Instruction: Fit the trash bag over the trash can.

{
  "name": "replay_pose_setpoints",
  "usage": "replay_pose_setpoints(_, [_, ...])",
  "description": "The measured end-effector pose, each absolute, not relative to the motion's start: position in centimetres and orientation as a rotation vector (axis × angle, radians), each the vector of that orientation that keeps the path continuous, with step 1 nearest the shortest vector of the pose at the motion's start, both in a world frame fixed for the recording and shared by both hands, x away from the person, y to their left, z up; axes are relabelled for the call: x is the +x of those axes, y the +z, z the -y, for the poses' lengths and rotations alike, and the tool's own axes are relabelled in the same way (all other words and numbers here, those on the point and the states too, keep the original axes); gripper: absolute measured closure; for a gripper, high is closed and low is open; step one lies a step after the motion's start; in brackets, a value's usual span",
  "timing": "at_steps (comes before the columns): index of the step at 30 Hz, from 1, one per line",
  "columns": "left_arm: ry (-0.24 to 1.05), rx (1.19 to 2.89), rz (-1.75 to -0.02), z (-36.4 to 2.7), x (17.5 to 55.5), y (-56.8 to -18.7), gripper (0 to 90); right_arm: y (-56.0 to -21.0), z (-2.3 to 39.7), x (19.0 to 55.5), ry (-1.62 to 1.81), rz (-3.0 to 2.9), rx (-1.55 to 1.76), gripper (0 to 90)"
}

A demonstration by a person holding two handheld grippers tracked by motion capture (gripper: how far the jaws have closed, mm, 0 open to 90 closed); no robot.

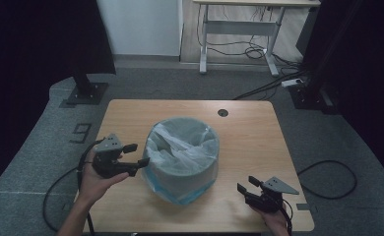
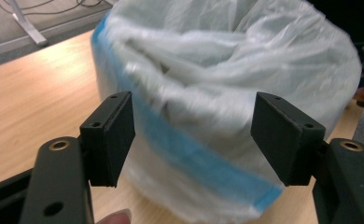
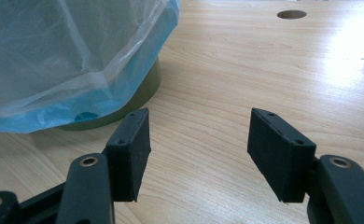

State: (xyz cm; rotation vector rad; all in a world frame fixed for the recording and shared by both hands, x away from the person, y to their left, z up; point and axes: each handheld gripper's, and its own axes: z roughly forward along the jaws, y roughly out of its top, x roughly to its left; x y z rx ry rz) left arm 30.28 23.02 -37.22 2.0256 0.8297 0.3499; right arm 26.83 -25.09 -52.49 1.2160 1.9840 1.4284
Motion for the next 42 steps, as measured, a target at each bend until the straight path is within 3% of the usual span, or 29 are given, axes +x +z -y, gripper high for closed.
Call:
replay_pose_setpoints(23, [0.336, 2.061, -1.046, -27.8, 30.0, -46.2, 29.8, -53.1, 25.5, 26.6, 1.406, -1.998, 1.221, 38.0])
replay_pose_setpoints(42, [0.327, 2.066, -1.074, -28.2, 30.3, -47.7, 29.8, -53.4, 25.3, 26.7, 1.383, -2.006, 1.226, 38.0])
